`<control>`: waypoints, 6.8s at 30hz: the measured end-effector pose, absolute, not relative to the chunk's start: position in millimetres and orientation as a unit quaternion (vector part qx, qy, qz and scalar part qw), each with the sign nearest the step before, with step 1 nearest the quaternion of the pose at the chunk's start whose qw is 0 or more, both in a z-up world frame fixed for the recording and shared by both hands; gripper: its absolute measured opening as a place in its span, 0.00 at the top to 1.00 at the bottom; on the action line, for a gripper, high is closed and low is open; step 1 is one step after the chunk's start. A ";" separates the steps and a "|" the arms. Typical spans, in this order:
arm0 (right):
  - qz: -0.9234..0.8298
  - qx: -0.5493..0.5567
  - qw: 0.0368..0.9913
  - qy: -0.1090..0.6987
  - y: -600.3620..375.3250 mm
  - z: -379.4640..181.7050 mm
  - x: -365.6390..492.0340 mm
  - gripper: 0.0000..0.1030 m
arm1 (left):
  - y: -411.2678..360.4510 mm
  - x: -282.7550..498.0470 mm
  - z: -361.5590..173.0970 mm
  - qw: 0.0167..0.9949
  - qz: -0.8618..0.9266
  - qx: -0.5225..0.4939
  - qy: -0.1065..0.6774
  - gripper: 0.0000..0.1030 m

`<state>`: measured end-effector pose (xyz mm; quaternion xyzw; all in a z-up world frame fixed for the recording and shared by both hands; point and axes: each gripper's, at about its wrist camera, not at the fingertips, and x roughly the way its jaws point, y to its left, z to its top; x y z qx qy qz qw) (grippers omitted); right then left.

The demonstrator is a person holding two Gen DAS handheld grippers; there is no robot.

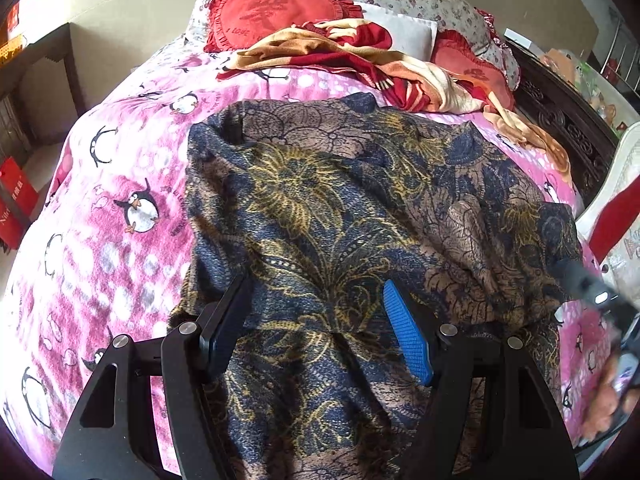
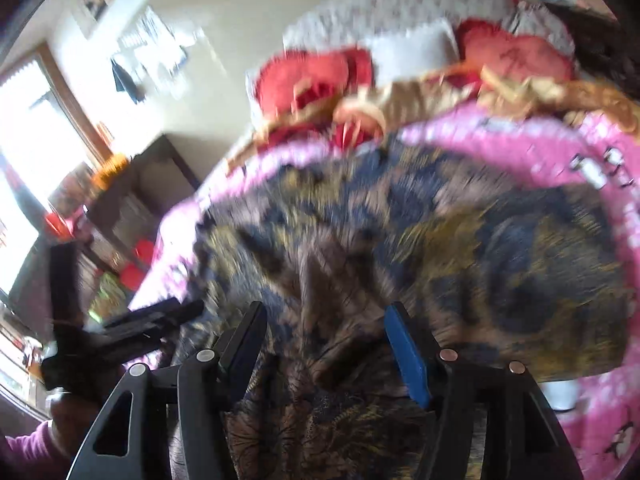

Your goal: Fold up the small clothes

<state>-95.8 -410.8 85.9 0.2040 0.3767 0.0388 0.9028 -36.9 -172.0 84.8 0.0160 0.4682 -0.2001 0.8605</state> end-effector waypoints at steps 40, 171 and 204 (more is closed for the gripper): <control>0.029 0.314 0.886 0.340 -472.9 72.1 -206.2 0.40 | -270.5 -34.4 107.2 0.799 -0.337 0.021 0.498 0.95; -0.121 0.297 0.852 0.414 -605.6 76.2 -78.5 0.52 | -134.3 6.8 82.8 0.822 -0.224 0.005 0.523 0.70; -0.040 0.209 0.872 0.442 -453.9 88.5 -186.7 0.50 | -123.8 8.2 75.5 0.828 -0.210 -0.035 0.518 0.60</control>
